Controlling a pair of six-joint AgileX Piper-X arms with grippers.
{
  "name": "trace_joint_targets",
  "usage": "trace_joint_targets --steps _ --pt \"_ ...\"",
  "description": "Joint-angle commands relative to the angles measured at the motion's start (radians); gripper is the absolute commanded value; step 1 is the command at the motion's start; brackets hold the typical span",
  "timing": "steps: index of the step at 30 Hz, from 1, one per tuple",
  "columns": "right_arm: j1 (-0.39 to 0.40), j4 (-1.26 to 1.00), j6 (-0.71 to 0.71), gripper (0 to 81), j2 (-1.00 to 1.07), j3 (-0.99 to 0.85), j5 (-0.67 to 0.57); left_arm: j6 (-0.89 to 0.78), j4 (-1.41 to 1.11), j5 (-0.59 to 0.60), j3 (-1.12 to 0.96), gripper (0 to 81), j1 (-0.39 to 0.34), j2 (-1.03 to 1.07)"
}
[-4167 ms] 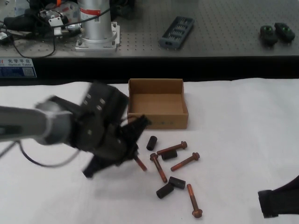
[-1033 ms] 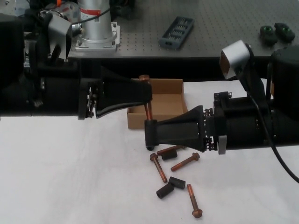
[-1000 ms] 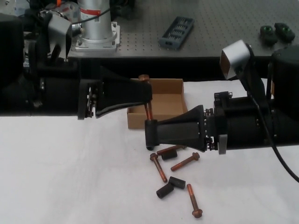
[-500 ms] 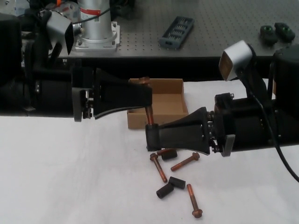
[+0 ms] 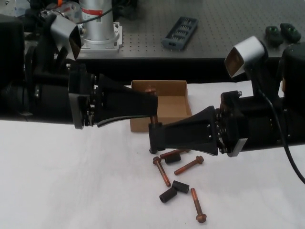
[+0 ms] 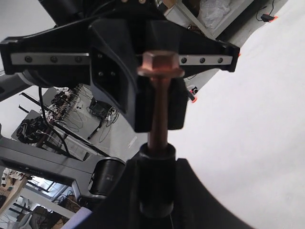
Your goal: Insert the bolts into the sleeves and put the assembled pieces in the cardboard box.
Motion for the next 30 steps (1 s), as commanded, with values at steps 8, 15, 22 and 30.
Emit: trace_joint_targets --steps 8,15,22,30 --pt "-0.012 -0.107 0.0 2.7 0.0 -0.008 0.036 0.041 0.116 0.047 -0.003 0.6 -0.002 -0.005" --pt "-0.012 -0.107 0.008 2.7 0.0 -0.008 0.036 0.041 0.114 0.05 -0.003 2.5 -0.002 -0.005" --pt "-0.012 -0.107 0.008 2.7 0.0 -0.008 0.036 -0.002 0.06 0.1 -0.005 56.4 -0.002 -0.005" --pt "-0.012 -0.105 0.015 2.7 0.0 -0.008 0.036 -0.053 0.055 0.091 -0.005 57.1 0.001 -0.005"
